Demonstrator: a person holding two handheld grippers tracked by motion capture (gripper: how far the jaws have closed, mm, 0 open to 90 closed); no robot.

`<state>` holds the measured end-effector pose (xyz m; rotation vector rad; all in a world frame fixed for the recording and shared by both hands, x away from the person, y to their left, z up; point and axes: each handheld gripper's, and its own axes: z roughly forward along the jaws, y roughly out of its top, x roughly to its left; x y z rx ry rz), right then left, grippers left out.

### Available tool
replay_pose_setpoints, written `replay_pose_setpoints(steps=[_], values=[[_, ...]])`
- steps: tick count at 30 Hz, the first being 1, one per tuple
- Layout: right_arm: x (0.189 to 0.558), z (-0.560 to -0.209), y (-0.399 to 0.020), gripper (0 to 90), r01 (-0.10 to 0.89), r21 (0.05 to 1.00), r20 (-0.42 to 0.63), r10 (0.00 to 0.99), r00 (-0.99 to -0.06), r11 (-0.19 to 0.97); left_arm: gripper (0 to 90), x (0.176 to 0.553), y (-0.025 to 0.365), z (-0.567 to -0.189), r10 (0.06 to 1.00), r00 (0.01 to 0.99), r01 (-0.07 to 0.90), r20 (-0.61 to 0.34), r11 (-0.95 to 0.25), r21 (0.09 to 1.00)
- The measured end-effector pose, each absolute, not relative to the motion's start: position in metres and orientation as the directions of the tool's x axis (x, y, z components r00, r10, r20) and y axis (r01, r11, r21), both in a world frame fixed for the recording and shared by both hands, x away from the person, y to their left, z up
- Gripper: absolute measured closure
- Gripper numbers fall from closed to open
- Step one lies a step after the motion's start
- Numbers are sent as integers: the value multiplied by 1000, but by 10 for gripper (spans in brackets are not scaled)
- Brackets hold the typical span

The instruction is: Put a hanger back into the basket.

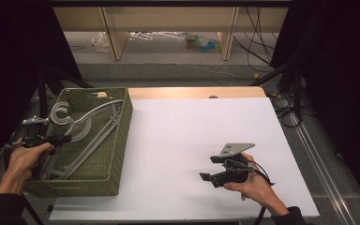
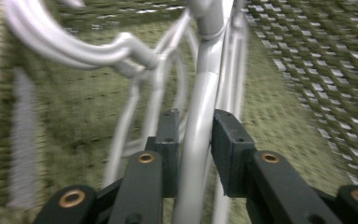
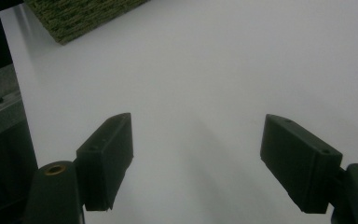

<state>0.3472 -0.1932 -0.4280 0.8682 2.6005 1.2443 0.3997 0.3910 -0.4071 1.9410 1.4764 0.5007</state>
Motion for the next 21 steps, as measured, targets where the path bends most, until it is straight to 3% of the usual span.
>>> replay_pose_setpoints(steps=[10, 14, 21], values=[[347, -429, -193, 262, 449, 744, 131, 550, -825, 496, 610, 401, 387, -412, 971, 236, 728, -24, -160, 666], [348, -430, -193, 262, 445, 745, 125, 551, -825, 498, 515, 397, 387, -406, 982, 173, 721, -70, -77, 688], [347, -429, -193, 262, 449, 743, 131, 550, -825, 496, 472, 390, 371, -388, 976, 207, 666, -62, -94, 740]])
